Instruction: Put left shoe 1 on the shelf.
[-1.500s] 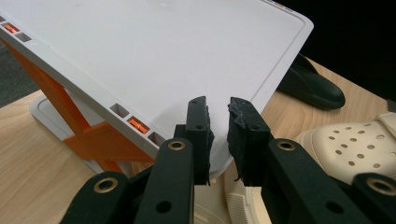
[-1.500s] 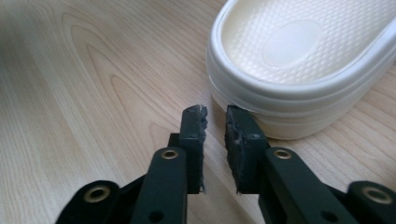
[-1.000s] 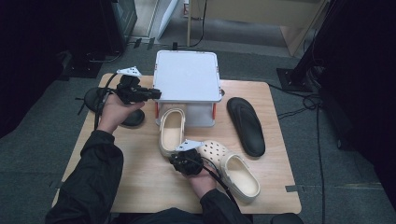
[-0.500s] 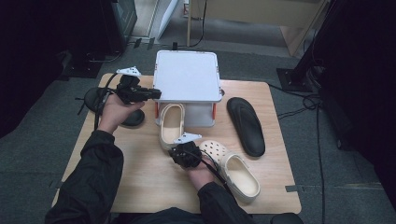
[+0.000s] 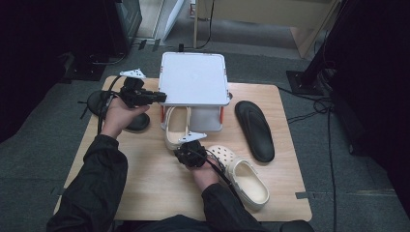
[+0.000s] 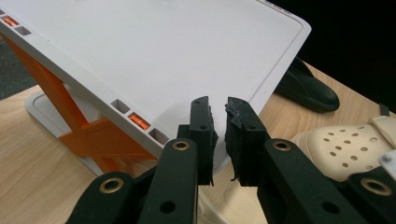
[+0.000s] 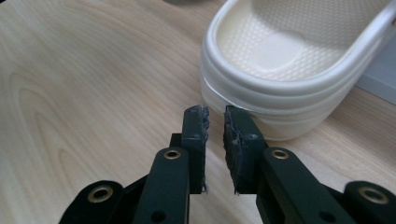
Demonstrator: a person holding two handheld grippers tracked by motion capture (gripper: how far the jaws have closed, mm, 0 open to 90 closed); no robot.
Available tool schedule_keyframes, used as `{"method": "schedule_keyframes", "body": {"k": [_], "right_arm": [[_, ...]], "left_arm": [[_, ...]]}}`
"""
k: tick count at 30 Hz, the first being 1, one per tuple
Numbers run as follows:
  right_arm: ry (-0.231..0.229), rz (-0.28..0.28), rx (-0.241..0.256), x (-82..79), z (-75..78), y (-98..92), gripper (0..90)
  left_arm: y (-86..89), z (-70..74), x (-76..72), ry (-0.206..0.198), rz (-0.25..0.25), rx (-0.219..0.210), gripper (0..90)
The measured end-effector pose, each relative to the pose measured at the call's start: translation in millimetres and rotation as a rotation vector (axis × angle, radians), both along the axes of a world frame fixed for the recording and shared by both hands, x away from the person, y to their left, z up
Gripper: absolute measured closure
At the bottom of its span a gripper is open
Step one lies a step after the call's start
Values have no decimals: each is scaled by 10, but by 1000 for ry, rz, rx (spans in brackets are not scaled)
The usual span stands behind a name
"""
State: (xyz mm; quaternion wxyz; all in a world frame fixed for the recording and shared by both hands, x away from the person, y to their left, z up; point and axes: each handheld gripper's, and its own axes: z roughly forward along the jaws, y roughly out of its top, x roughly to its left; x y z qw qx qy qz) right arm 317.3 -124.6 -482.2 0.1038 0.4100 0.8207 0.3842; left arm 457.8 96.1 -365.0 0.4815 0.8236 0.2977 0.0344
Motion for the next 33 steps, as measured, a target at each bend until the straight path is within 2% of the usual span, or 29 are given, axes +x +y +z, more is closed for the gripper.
{"method": "schedule_keyframes", "body": {"k": [1, 21, 26, 33], "right_arm": [[9, -2, 11, 20, -1, 0, 785], [-29, -25, -24, 383, 17, 71, 769], [-32, -42, -9, 471, 50, 95, 763], [-32, -51, -30, 576, 64, 137, 763]], "left_arm": [[-1, 0, 0, 0, 1, 0, 813], [3, -5, 3, 5, 10, -6, 832], [-6, 0, -3, 2, 14, 2, 839], [-1, -3, -2, 3, 14, -1, 839]]}}
